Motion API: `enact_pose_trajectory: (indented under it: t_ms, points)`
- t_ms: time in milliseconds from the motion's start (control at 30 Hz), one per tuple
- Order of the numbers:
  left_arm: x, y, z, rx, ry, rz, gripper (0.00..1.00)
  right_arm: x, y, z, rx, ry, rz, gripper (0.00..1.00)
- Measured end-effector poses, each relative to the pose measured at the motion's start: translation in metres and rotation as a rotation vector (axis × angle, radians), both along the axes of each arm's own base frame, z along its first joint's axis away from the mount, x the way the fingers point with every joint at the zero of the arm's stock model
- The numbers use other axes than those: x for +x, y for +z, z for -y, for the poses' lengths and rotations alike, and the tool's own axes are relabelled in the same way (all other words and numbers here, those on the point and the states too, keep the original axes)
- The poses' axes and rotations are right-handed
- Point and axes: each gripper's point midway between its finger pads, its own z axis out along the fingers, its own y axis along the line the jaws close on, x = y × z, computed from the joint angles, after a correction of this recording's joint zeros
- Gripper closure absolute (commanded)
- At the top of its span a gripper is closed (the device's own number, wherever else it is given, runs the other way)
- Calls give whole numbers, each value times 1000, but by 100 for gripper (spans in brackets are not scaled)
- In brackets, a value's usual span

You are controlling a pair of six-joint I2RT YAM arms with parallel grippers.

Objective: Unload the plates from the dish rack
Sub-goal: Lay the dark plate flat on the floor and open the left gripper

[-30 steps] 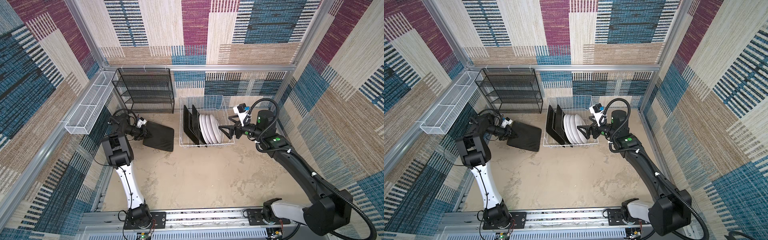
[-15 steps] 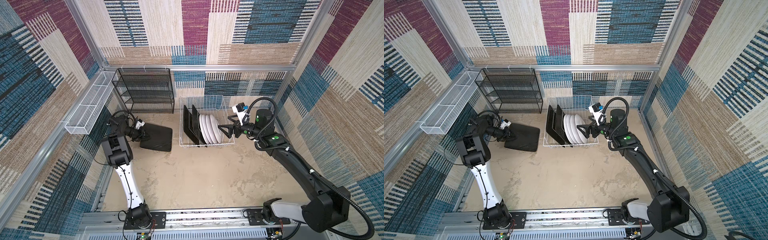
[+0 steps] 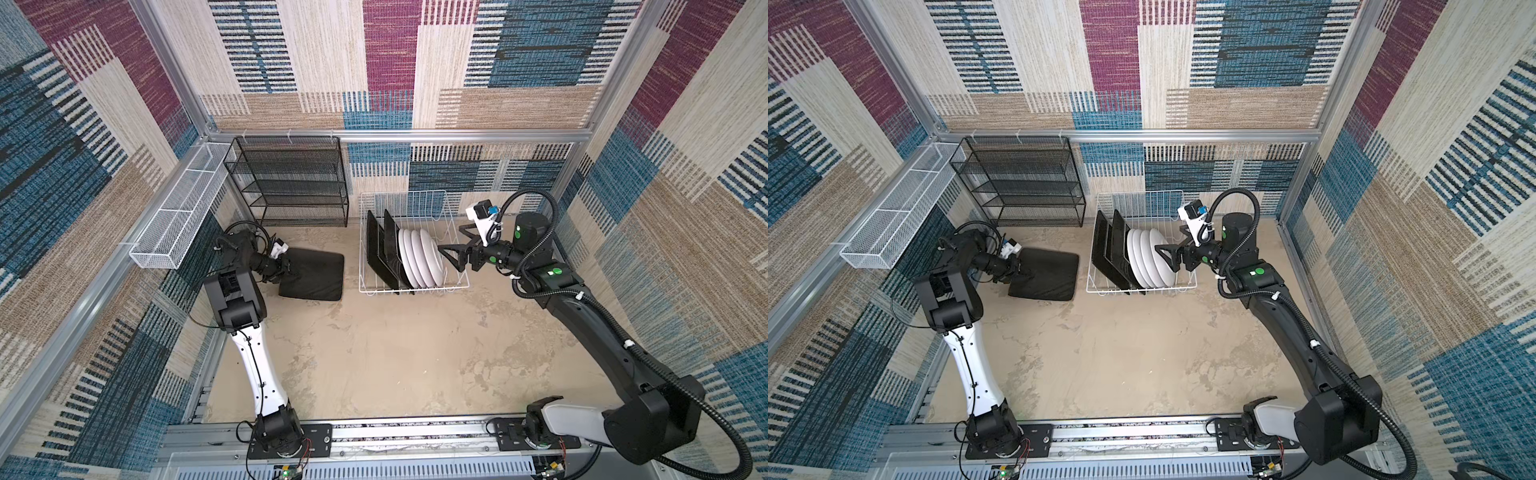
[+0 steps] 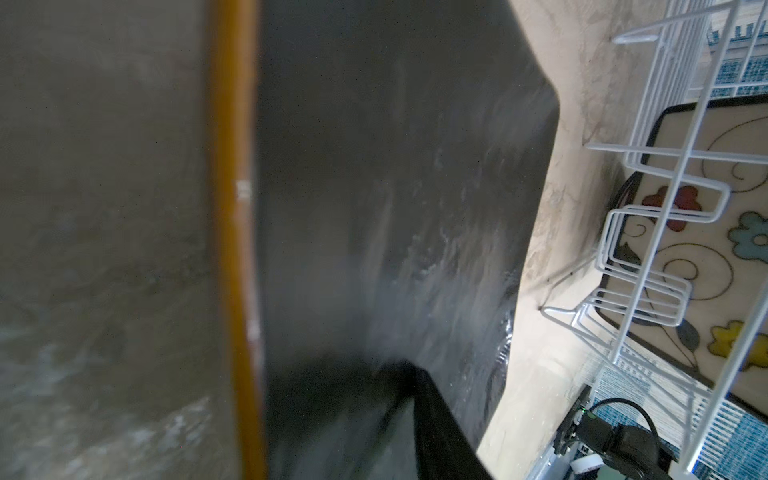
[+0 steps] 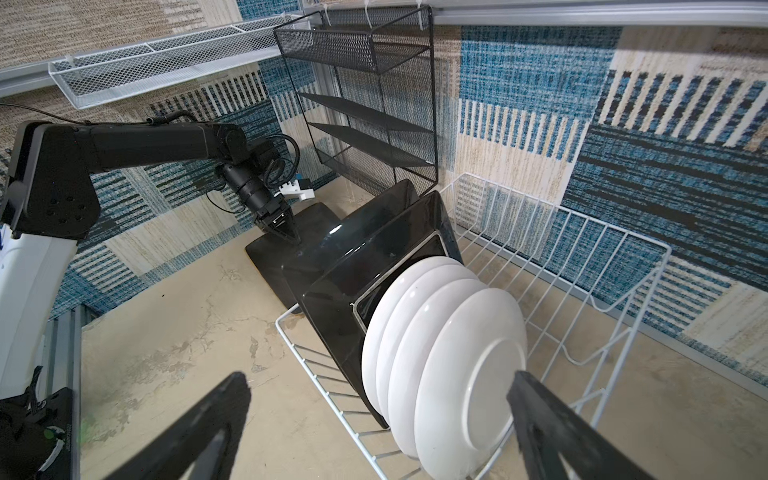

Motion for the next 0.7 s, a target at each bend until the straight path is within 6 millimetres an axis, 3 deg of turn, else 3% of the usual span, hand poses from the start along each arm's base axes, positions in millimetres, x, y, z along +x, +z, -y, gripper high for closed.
enact_pose_trajectory:
  t_ms: [300,533,700]
  points:
    - [-2,-14,-15,79,21,-36,58,-2,-1,3,-8,-15,3,1]
    - [-2,-8,-17,106,36,-41,43,-3,-5,4,-11,-21,-4,1]
    - [-8,5,-32,211,54,-42,39,-5,-8,5,-13,-23,-9,1]
